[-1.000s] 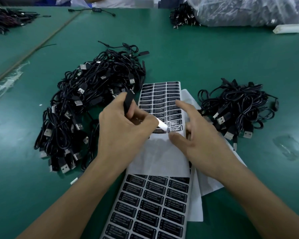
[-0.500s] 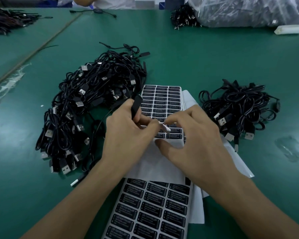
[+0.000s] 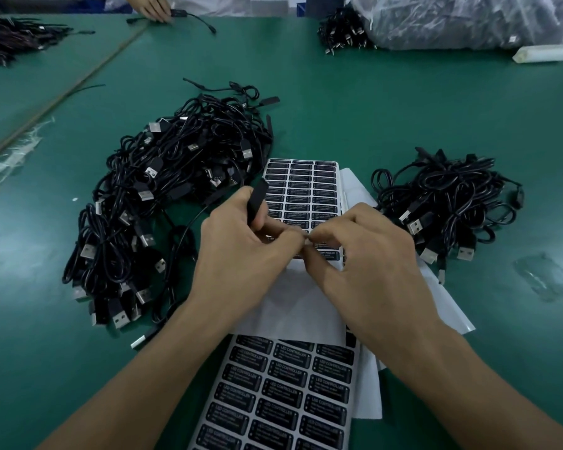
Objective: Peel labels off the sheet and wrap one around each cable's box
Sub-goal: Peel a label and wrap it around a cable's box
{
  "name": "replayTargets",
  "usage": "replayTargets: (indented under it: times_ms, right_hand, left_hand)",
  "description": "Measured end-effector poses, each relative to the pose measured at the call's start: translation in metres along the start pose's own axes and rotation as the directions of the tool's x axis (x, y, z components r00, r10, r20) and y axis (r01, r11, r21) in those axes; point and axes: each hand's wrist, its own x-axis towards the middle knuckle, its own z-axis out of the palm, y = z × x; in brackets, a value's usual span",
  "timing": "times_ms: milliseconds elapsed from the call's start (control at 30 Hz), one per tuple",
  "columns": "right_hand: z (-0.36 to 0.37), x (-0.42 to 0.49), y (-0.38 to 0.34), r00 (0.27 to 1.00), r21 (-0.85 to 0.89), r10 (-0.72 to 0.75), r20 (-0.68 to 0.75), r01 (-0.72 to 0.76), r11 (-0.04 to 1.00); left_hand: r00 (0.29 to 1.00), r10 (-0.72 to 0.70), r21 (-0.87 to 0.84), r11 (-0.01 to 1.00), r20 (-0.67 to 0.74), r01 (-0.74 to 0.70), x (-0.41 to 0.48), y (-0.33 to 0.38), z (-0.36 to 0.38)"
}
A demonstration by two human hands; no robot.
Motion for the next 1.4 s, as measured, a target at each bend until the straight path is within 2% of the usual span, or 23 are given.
replayTargets:
  times_ms: [233,333,467,533,633,800,1000,1133,1300,1400]
  right_hand:
    - [0.0,0.0,0.0,1.0,0.026,0.027,-0.014,-0.027,0.999]
    - [-0.002,0.001,0.003,0.989,0.193,0.148,-0.022,-0.141,0.971]
    - [-0.003,0.007,0.004,0.937,0.545,0.333,0.105,-0.334,0.769]
    - [-0.003,0.009,0.005,0.914,0.617,0.365,0.175,-0.391,0.683]
    - [-0.002,0.01,0.007,0.904,0.634,0.38,0.198,-0.413,0.653]
    - [-0.003,0.01,0.011,0.902,0.611,0.381,0.204,-0.421,0.67]
    - [-0.003,0.012,0.011,0.891,0.613,0.393,0.229,-0.446,0.652]
    - [-0.005,0.013,0.01,0.869,0.673,0.438,0.232,-0.468,0.572]
    - [-0.01,0.015,0.008,0.838,0.735,0.449,0.31,-0.511,0.446]
    - [-0.012,0.016,0.006,0.846,0.812,0.419,0.331,-0.481,0.33]
  left_hand:
    - [1.0,0.001,-0.033,0.999,-0.026,-0.002,0.0,-0.001,0.0]
    - [1.0,-0.011,-0.042,0.999,0.007,0.012,-0.001,0.0,-0.001]
    - [0.998,0.021,-0.005,1.0,0.063,-0.021,-0.002,0.0,0.0]
    - [0.997,0.031,-0.005,1.0,0.076,-0.031,-0.003,-0.001,0.0]
    - [0.995,0.047,-0.034,0.998,0.087,-0.044,-0.002,-0.001,-0.001]
    - [0.993,0.049,-0.056,0.998,0.108,-0.043,-0.001,-0.001,-0.001]
    - [0.996,-0.019,-0.083,0.996,0.092,0.027,0.002,-0.003,-0.001]
    - [0.986,-0.126,-0.141,0.98,0.108,0.141,0.005,-0.004,-0.003]
    - [0.992,-0.033,-0.063,0.997,0.118,0.041,0.002,-0.003,-0.003]
    - [0.994,0.056,0.031,0.998,0.096,-0.06,0.002,-0.005,-0.002]
